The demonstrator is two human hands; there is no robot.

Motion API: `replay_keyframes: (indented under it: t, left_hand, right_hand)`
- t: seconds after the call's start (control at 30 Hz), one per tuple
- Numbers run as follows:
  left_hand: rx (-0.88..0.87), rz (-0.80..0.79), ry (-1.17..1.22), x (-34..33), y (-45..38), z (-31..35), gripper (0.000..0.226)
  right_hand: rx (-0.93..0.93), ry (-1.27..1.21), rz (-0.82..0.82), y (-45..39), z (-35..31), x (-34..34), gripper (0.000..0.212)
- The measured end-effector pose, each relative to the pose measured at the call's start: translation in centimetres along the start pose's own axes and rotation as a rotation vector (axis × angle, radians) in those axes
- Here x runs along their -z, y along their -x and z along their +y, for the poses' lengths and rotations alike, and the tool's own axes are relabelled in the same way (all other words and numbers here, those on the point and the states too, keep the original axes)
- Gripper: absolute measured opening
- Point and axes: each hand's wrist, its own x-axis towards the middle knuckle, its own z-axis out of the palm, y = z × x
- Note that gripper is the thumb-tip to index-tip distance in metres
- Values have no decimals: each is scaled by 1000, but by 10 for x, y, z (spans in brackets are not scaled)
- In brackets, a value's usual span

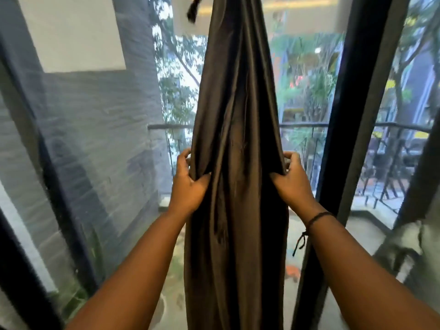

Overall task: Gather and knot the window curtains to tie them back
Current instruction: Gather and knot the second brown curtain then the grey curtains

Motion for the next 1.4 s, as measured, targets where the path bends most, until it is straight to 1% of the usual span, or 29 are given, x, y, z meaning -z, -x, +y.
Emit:
replay_keyframes:
  t: [0.07, 0.13, 0.2, 0.3, 0.33, 0.4, 0.47, 0.5, 0.53, 0.57, 0.63, 0.7, 0.73, 0.8, 0.9, 0.97, 1.0, 1.03, 1.1, 1.13, 1.17, 1.2, 1.3, 1.37, 1.4]
  left_hand:
    - [-152, -23, 57, -2, -16, 45, 62]
    - [-282, -41, 103, 0, -26, 91, 68]
    - [-378, -48, 164, 9, -37, 135, 74]
    - [-536, -28, 271, 23, -51, 197, 73]
    - [-583, 5, 300, 27, -54, 219, 66]
    - [-607, 109, 348, 35, -63, 258, 41]
    - [-627, 287, 223, 41, -80, 288, 22]
    - [-632, 339, 142, 43, -91, 299, 18]
    - [-619, 332, 88, 44, -101, 309, 18]
    - [-590, 278, 49, 44, -108, 318, 24]
    - [-550, 165, -42, 39, -117, 330, 40]
    - [-555, 121, -77, 34, -120, 341, 49]
    - [-556, 110, -60, 34, -122, 346, 49]
    - [-546, 99, -33, 36, -127, 352, 44]
    - [-545, 127, -51, 40, -136, 354, 32]
    - [-501, 162, 33, 42, -142, 348, 31]
    - [-451, 183, 119, 43, -144, 345, 30]
    - [-380, 198, 234, 43, -147, 342, 28]
    - [-220, 177, 491, 43, -150, 340, 24]
    - [-156, 152, 603, 43, -151, 340, 24]
    - [-112, 128, 675, 43, -149, 340, 25]
    - [-97, 112, 697, 44, -149, 340, 26]
    - [-165, 61, 623, 46, -151, 334, 29]
    - [-248, 14, 508, 48, -152, 326, 27]
    - [-302, 3, 448, 48, -150, 321, 22]
  right_hand:
    - [107, -170, -37, -16, -49, 10, 39]
    - [210, -286, -68, -28, -96, 20, 47]
    - [300, -396, -108, -38, -140, 35, 53]
    - [380, -527, -206, -51, -201, 60, 48]
    - [399, -539, -200, -55, -221, 68, 46]
    - [419, -517, -117, -62, -257, 82, 43]
    - [437, -438, -10, -68, -288, 90, 37]
    - [450, -392, 32, -69, -301, 93, 37]
    - [468, -354, 60, -70, -311, 95, 39]
    - [486, -328, 78, -68, -320, 97, 42]
    - [521, -306, 115, -64, -332, 99, 56]
    - [575, -296, 197, -62, -342, 101, 68]
    - [605, -289, 249, -61, -348, 100, 69]
    - [625, -278, 309, -63, -359, 97, 59]
    - [584, -290, 346, -72, -369, 91, 43]
    - [538, -314, 395, -78, -371, 86, 39]
    - [507, -347, 417, -81, -372, 83, 38]
    - [460, -397, 432, -83, -371, 79, 34]
    - [350, -533, 431, -86, -369, 72, 18]
    - [298, -593, 431, -85, -369, 68, 17]
    - [269, -622, 434, -84, -369, 63, 21]
    - [270, -618, 440, -84, -369, 60, 25]
    - [361, -458, 482, -78, -367, 55, 30]
    - [479, -262, 552, -74, -359, 58, 34]
    - [520, -140, 582, -73, -352, 61, 34]
